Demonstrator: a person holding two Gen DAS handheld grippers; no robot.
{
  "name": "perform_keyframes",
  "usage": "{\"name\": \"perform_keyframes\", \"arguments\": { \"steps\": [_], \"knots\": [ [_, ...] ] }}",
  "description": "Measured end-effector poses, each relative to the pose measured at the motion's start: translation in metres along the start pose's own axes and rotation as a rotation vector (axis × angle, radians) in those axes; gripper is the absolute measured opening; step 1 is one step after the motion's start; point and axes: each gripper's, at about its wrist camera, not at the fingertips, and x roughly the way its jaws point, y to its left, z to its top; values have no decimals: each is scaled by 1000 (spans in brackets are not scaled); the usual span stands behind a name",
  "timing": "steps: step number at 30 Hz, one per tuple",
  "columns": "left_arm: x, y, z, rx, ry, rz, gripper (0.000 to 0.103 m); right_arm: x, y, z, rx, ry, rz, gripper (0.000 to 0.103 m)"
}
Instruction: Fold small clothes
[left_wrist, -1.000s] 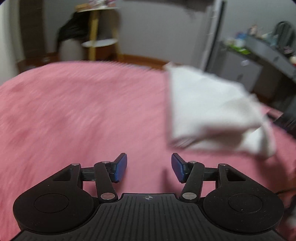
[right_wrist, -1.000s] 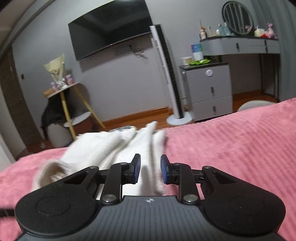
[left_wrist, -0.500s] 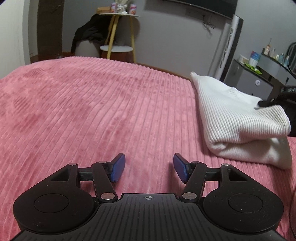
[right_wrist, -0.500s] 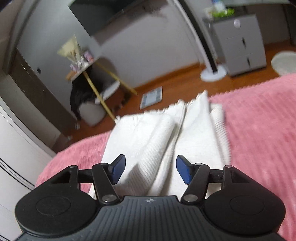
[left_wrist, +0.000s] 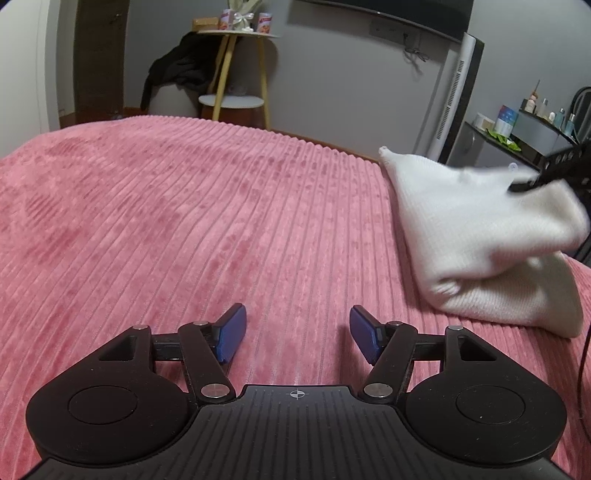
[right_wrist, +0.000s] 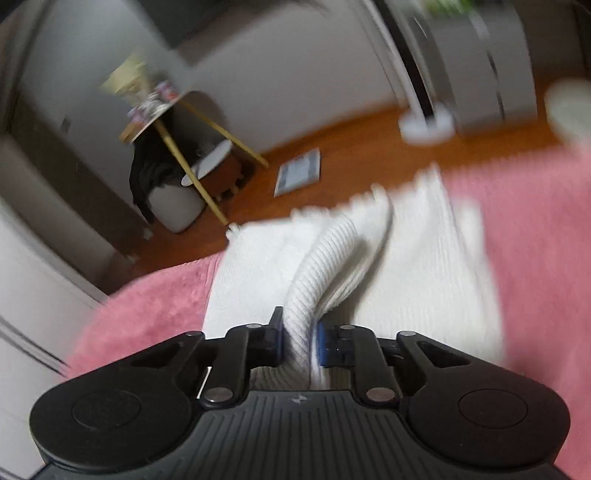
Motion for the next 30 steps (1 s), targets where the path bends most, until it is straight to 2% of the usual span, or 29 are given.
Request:
{"name": "perform_keyframes", "arguments": {
  "steps": [3,5,8,14,17,18,21,23,26,30],
  "knots": [
    [0,1,0,-5,-6,-6,68,-24,27,-2,-254,-160,-121,14],
    [0,1,-1,-2,-5,-8,69,-31,28,-8,-342,-198,-162,14],
    [1,-1,-1,7,-6,-5,69,-28,16,-15,-381,-185,-227,14],
    [2,-4,-3,31,-9,0,71,-20,-13,-32,-368,-144,-318,14],
    [3,-4,-3,29,-8,-1,72,-7,-24,-38,-357,-79,-356,20],
    [3,-4,-4,31,-8,-1,72,-11,-24,-39,-348,-94,-366,25],
    [3,-5,-4,33,-8,-1,73,-39,-25,-38,-234,-140,-341,28],
    [4,-6,-4,35,-10,-5,74,-67,-27,-43,-150,-194,-289,28],
    [3,-7,-6,54,-14,-2,74,-93,-22,-61,-149,-234,-201,28],
    [-1,-10,-7,60,-16,-17,74,-95,-17,-82,-169,-241,-144,21]
  ]
}}
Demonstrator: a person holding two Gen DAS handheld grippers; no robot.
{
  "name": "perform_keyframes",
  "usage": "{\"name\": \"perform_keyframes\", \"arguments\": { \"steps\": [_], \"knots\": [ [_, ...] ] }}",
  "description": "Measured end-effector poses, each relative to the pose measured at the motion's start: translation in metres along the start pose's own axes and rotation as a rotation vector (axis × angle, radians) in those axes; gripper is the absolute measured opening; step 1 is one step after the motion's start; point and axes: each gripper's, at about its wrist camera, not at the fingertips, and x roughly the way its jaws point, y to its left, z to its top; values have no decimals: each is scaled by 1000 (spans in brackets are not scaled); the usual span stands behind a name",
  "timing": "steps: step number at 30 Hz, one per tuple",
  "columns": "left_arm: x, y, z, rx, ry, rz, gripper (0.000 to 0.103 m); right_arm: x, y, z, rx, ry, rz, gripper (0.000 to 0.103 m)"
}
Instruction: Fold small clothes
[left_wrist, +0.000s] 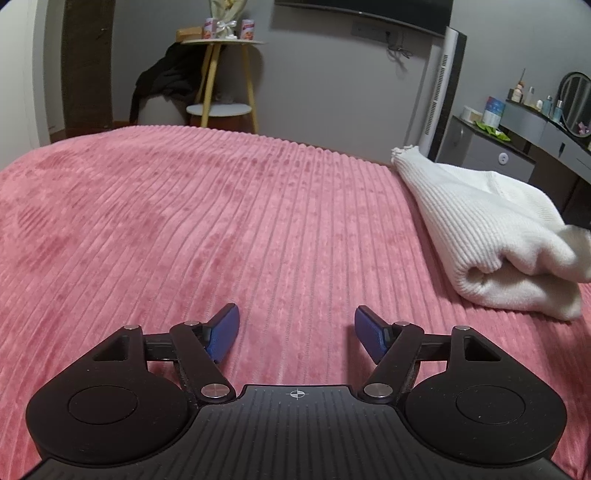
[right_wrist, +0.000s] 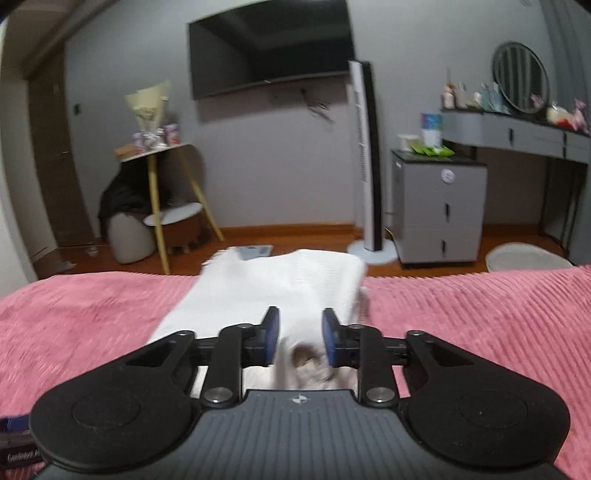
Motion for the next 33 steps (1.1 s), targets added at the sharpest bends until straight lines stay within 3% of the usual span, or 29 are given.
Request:
{"name": "perform_keyframes", "arguments": {
  "steps": [3,5,7,11,15,18,21,22,23,26,29,31,33],
  "knots": [
    [-7,-7,0,3,20,-53,73,21,-6,-14,21,95,-106,19],
    [-10,-16,2,22,30,-95,73,23,-11,-25,7,89,-130,20],
    [-11,-32,7,41,26,-129,73,18,-10,-23,-29,70,-117,20],
    [-5,-70,18,118,0,-212,76,3,-19,-13,79,-7,-22,21],
    [21,-108,18,244,-15,-164,78,8,-18,-22,48,-3,24,24],
    [42,-123,21,259,1,-116,73,15,-20,-25,40,42,9,22],
    [54,-117,28,199,62,-135,66,20,-24,-27,6,53,-28,23],
    [55,-111,30,171,83,-154,66,23,-29,-27,15,57,-44,38],
    [55,-104,32,150,99,-168,66,27,-36,-28,48,75,-48,42],
    [50,-81,34,123,127,-195,68,34,-62,-29,222,108,45,43],
    [42,-57,41,100,147,-160,70,38,-74,-25,290,133,82,53],
    [39,-38,51,34,159,-186,72,47,-90,-28,414,167,148,54],
    [42,-27,62,-73,178,-251,76,57,-104,-35,560,185,220,61]
  ]
}}
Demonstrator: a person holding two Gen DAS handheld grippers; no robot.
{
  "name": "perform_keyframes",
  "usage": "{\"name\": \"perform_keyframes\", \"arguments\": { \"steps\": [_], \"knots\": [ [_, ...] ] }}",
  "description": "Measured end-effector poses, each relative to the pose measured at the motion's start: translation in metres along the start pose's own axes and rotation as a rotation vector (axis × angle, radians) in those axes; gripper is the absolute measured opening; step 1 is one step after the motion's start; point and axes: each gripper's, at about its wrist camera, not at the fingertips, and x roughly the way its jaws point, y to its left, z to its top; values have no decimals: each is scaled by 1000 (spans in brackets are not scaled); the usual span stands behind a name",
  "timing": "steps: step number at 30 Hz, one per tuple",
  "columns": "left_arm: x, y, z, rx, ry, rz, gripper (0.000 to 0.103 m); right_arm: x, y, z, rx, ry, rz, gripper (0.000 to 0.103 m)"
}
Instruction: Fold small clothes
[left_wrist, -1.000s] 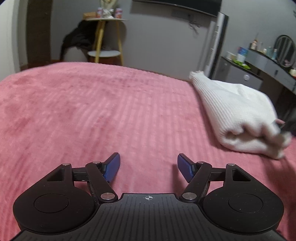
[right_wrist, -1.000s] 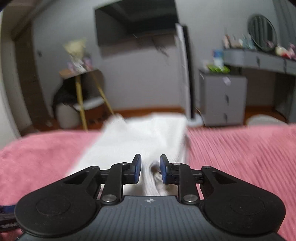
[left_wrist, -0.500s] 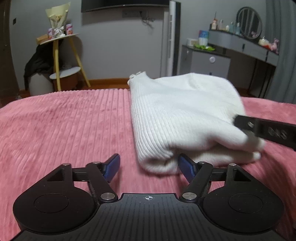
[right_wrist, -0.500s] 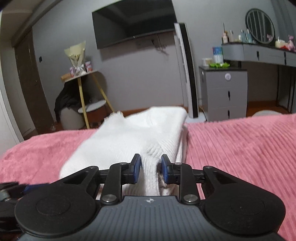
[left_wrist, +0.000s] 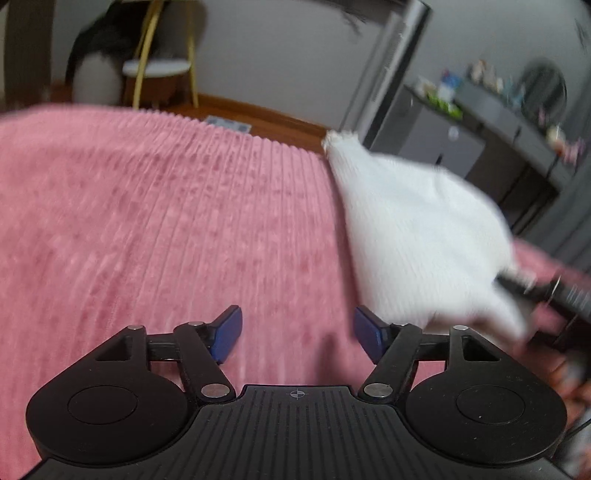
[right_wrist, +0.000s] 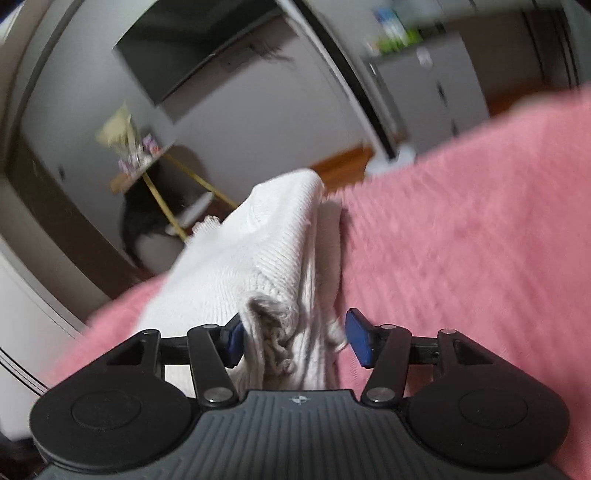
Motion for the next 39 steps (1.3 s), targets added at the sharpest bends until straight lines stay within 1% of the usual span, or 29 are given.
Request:
{"name": "perform_keyframes", "arguments": {
  "steps": [1,2,3,4,6,9,11,12,13,15,17,18,20,21,23,25,27,31,34,37,39],
  "knots": [
    [3,2,6,-44,10,-47,80,3,-5,0,41,1,19,62],
    [8,0,12,-61,25,-94,81,5,-7,0,54,0,29,63],
    [16,-4,17,-56,45,-140,83,7,-5,-1,47,-4,33,64],
    [25,-11,21,-40,57,-162,86,10,-3,-3,31,-3,30,66],
    [42,-22,28,-19,74,-186,87,14,-2,-5,3,-1,21,67],
    [68,-26,37,-56,126,-238,86,17,-9,-4,42,-4,51,67],
    [80,-26,38,-68,153,-267,72,18,-11,-4,57,-10,66,65],
    [83,-25,37,-75,164,-291,64,17,-12,-5,52,-14,69,59],
    [85,-24,37,-82,164,-298,60,17,-12,-6,55,-18,75,52],
    [85,-24,35,-65,149,-317,54,19,-13,-8,67,-25,92,49],
    [84,-26,34,-44,138,-319,54,19,-13,-8,73,-28,95,49],
    [85,-28,32,-40,136,-317,55,19,-14,-8,78,-28,98,51],
    [87,-28,31,-50,138,-314,62,20,-15,-8,92,-22,106,56],
    [87,-26,32,-68,146,-314,63,20,-13,-8,79,-18,105,56],
    [88,-27,34,-95,150,-314,58,20,-12,-8,71,-22,104,56],
    [81,-29,36,-67,134,-299,48,20,-11,-9,65,-28,100,45],
    [72,-36,38,-33,110,-277,44,18,-9,-9,63,-30,108,41],
    [45,-42,43,7,64,-273,42,11,6,-9,12,-34,99,38],
    [19,-38,43,36,30,-283,42,-1,21,-10,-51,-43,123,37],
    [-11,-29,35,48,4,-273,42,-15,37,-18,-91,-30,149,37],
    [-28,-20,26,62,-2,-257,42,-23,51,-27,-147,-21,158,37]
  ]
}}
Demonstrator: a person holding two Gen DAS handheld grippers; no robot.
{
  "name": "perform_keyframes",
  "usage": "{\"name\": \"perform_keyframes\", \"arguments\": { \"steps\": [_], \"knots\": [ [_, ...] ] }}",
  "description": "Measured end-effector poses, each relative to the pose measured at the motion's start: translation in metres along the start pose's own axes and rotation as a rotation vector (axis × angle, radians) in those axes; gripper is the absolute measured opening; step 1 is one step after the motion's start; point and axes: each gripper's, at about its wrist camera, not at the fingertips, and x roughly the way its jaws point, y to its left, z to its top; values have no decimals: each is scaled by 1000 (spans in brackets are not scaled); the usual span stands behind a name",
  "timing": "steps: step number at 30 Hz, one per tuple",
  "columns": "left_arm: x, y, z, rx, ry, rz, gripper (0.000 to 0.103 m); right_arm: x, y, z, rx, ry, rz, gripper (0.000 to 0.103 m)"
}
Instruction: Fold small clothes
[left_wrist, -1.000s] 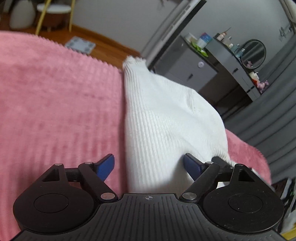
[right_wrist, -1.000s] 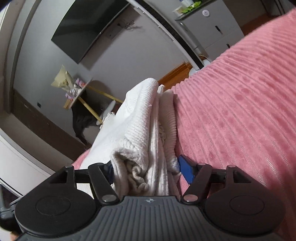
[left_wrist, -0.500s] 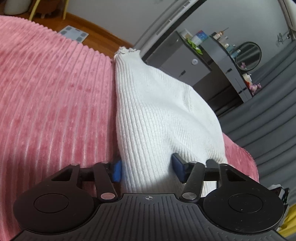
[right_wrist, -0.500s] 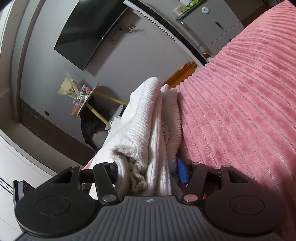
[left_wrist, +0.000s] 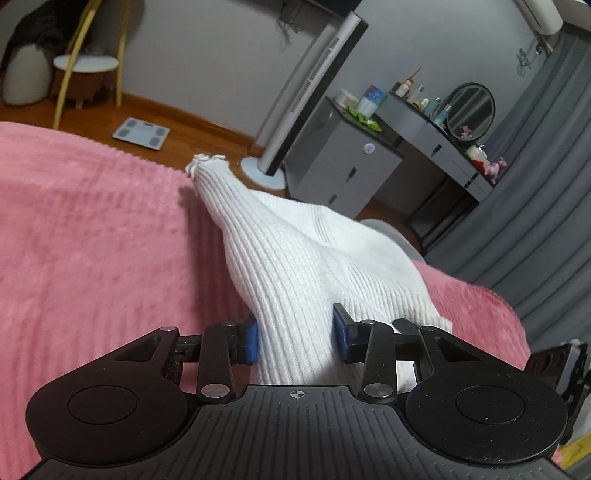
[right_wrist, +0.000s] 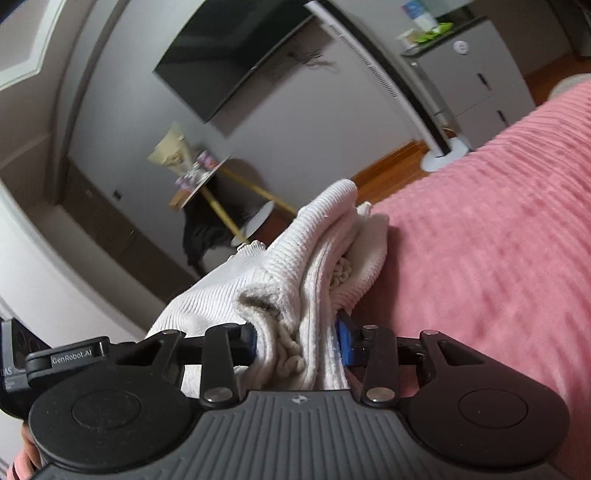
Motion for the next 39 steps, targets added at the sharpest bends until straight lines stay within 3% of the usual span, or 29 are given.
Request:
{"name": "perform_keyframes", "arguments": {
  "steps": [4,7,9,13,17,21,24,27,31,35,39],
  "knots": [
    [-16,15,-23,7,36,87,43,2,21,-18,-55,77,8,38],
    [-18,26,-38,-1,60,148,43,14,30,-36,-79,155,-43,39],
    [-18,31,-45,7,74,196,49,15,40,-42,-132,169,-84,47],
    [-46,35,-55,10,15,266,63,-4,42,-43,-120,142,-162,56],
    [-64,34,-70,49,-26,389,66,-35,52,-47,-155,86,-228,56],
    [-65,33,-79,14,-22,394,67,-42,90,-51,-359,2,-250,41],
    [-61,21,-78,62,-25,449,70,-28,114,-50,-503,-24,-262,22],
    [-59,12,-69,73,-55,458,74,-4,124,-44,-576,-37,-325,11],
    [-36,1,-57,73,-63,410,76,29,127,-40,-670,-31,-379,10],
    [2,-2,-66,138,-21,465,78,49,107,-60,-751,12,-439,10],
    [13,-7,-73,195,-49,509,89,64,94,-81,-893,13,-479,10]
  ]
}}
